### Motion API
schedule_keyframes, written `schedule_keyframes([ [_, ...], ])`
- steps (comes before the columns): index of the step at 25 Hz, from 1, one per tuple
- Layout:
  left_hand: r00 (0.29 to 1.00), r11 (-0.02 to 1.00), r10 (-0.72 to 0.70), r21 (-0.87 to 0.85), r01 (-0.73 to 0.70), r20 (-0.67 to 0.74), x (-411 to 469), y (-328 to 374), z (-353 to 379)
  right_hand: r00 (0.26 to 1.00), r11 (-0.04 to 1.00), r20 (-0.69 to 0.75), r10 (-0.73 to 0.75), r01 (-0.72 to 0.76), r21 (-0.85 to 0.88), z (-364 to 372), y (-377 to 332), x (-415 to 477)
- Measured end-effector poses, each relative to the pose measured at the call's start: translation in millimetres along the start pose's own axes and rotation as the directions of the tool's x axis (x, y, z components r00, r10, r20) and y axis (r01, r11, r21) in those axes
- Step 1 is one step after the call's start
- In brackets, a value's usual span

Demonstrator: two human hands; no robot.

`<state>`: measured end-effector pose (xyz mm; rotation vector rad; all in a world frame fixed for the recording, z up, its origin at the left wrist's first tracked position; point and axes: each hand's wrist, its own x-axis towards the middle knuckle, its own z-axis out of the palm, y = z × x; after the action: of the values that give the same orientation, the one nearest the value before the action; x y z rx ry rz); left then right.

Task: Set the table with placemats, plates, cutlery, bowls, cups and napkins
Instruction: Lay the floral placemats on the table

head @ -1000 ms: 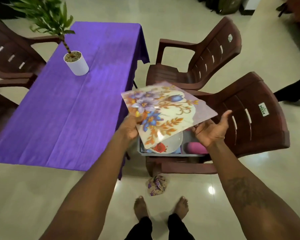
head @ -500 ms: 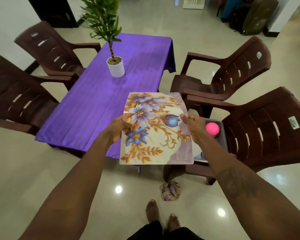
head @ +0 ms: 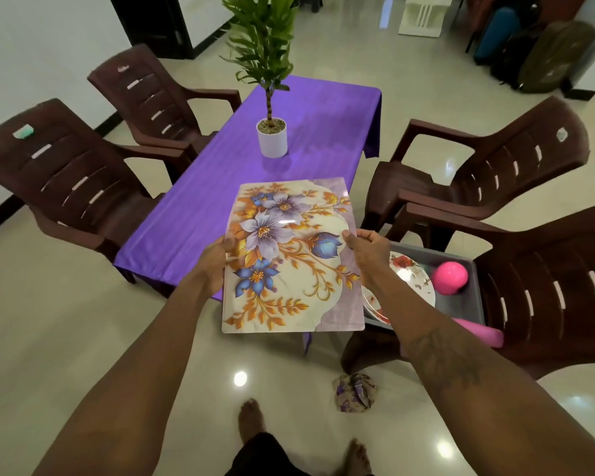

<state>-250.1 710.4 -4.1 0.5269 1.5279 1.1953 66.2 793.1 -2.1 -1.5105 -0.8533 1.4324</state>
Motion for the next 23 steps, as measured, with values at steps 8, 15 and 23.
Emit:
schedule_keyframes([
  [8,0.981,0.998,0.029,0.053,-0.040,0.194,60.1,50.5,-105.2,0.991,0.990,-0.017,0.130,-0.129,0.051,118.2,22.0,15.8],
  [15,0.974,0.994,-0.035,0.110,0.011,0.223,127.0,75.8,-141.9,0.983,0.997,-0.168,0.076,-0.080,-0.020,172.0,26.9,17.8],
  [23,0.985,0.987,-0.062,0.157,0.037,0.160,170.2,92.2,-141.5,0.968,0.981,-0.202,0.152,-0.172,-0.088,186.6,57.0,63.9],
])
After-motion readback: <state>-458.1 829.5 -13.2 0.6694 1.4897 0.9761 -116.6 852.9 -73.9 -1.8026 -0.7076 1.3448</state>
